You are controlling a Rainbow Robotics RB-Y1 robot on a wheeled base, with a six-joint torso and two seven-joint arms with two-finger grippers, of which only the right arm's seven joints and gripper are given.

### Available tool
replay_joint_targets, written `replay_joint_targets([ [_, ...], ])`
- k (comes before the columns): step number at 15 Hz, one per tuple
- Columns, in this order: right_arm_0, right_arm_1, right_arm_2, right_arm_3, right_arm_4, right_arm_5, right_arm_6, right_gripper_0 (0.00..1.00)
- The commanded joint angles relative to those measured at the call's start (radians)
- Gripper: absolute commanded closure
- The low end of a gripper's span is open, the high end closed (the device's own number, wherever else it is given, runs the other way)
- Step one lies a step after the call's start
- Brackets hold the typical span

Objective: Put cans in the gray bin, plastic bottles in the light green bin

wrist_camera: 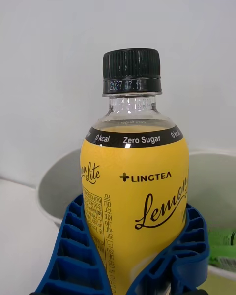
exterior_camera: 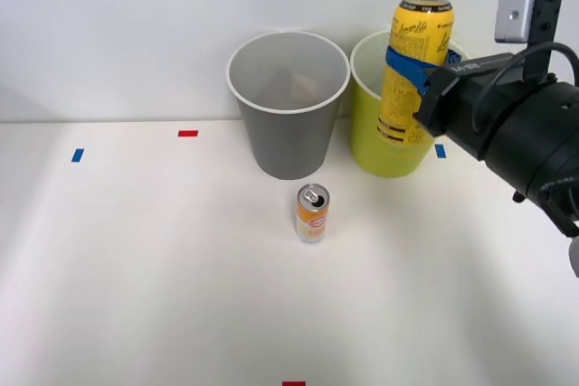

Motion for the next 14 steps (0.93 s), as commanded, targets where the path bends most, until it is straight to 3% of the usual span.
replay_joint_targets([
  [1, -0.048, 0.025, -0.008, 0.126, 0.007, -0.158, -0.003, 1.00],
  [14, -0.412, 0.182, -0.034, 0.622, 0.308, -0.222, 0.014, 1.00],
])
